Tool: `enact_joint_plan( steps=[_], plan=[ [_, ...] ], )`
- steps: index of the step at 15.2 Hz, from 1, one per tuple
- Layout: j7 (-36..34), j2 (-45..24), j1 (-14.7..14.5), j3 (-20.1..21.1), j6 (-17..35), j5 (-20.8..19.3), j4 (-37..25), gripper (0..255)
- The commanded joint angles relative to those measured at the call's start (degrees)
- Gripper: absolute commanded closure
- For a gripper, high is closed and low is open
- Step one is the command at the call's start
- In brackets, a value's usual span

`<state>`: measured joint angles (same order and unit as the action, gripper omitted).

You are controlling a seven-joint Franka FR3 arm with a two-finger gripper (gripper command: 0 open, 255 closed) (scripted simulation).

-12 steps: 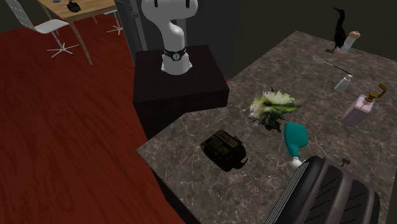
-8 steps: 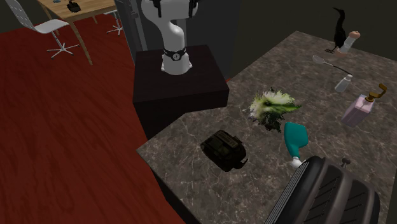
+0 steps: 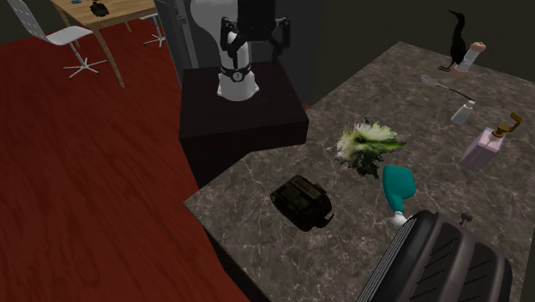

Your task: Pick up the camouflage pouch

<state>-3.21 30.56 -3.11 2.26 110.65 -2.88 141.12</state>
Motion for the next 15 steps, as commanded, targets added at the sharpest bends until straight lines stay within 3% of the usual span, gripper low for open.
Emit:
enact_joint_plan(
  steps=[1,8,15],
  plan=[
    [-0.5,-3.2,-0.4,0.5,4.1,0.3,0.6,0],
    [-2.2,-17.1,-1.3,2.1,17.0,0.5,-1.2,0],
    [-4.3,-32.4,-2.2,3.4,27.2,-0.6,-7.0,0]
  ],
)
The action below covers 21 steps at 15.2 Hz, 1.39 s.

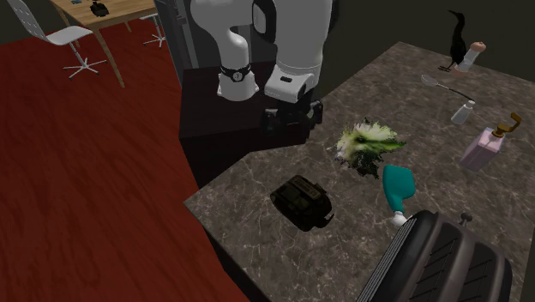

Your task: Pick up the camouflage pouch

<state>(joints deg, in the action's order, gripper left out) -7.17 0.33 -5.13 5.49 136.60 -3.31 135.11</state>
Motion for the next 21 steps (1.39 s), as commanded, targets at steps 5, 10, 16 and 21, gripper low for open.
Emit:
enact_joint_plan(
  steps=[5,10,16,21],
  plan=[
    [-2.0,-13.3,-1.2,0.6,6.5,-1.8,-7.4,0],
    [-3.4,-24.3,-2.7,0.5,9.9,-3.3,-15.6,0],
    [-4.3,-37.5,-4.7,0.2,11.5,-4.4,-27.9,0],
    [-4.6,-43.6,-5.5,-0.2,12.8,-4.8,-33.1,0]
  ],
)
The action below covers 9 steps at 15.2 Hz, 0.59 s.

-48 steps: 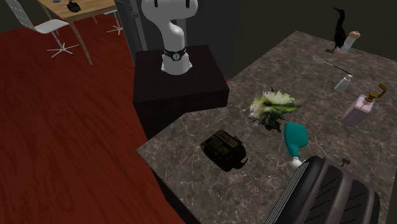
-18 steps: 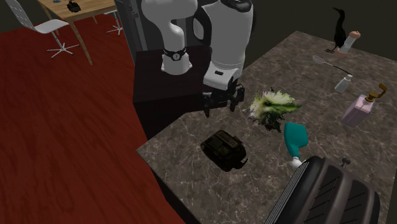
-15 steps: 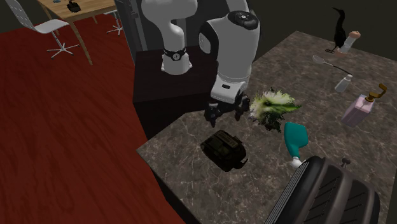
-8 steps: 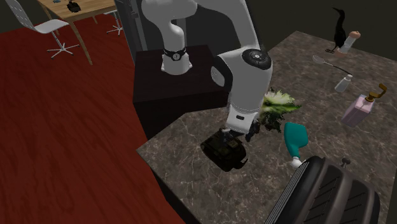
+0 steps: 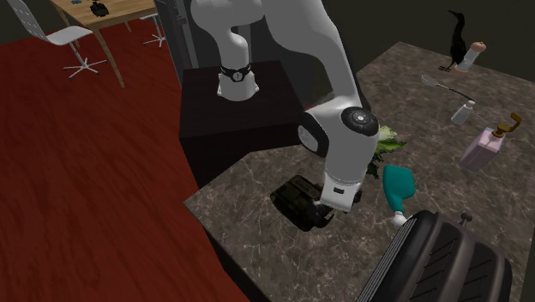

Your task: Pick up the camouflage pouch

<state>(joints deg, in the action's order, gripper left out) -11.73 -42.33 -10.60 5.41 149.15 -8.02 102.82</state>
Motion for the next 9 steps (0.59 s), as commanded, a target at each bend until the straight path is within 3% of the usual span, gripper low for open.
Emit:
enact_joint_plan(
  steps=[1,6,7,9],
  plan=[
    [-0.1,-1.6,-0.1,-0.2,0.7,-0.1,-1.0,0],
    [-0.2,-4.0,-0.4,-0.5,2.1,-0.4,-2.0,0],
    [-0.2,-4.1,-0.3,-0.5,2.1,-0.4,-2.1,255],
    [-0.2,-4.1,-0.4,-0.5,2.1,-0.4,-2.1,255]
  ],
)
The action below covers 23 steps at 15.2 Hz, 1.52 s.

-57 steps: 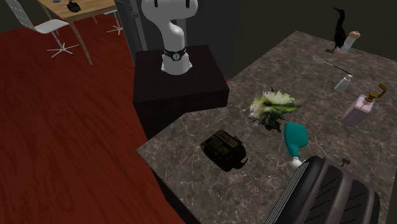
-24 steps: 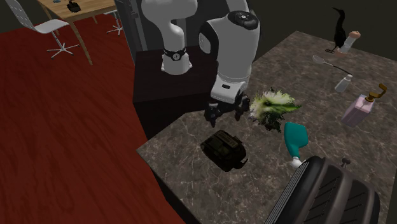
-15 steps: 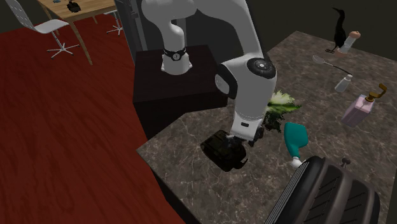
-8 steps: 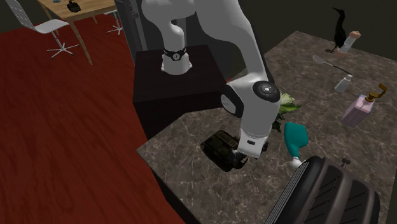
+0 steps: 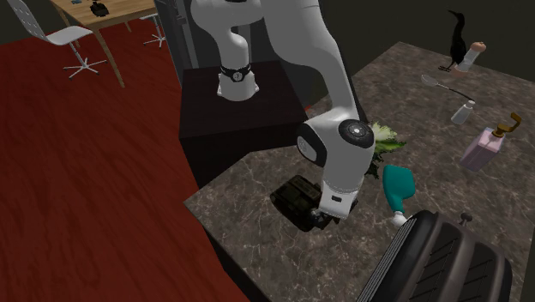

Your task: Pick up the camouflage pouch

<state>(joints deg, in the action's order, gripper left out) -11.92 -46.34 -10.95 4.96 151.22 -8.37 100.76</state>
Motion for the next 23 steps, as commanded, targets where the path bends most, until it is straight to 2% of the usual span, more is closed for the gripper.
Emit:
enact_joint_plan(
  steps=[1,7,23],
  plan=[
    [0.0,-0.1,0.0,0.0,0.0,0.0,0.0,255],
    [0.0,0.0,0.0,0.0,0.0,0.0,0.1,255],
    [0.8,9.6,0.9,1.3,-6.7,1.1,3.0,255]
  ],
)
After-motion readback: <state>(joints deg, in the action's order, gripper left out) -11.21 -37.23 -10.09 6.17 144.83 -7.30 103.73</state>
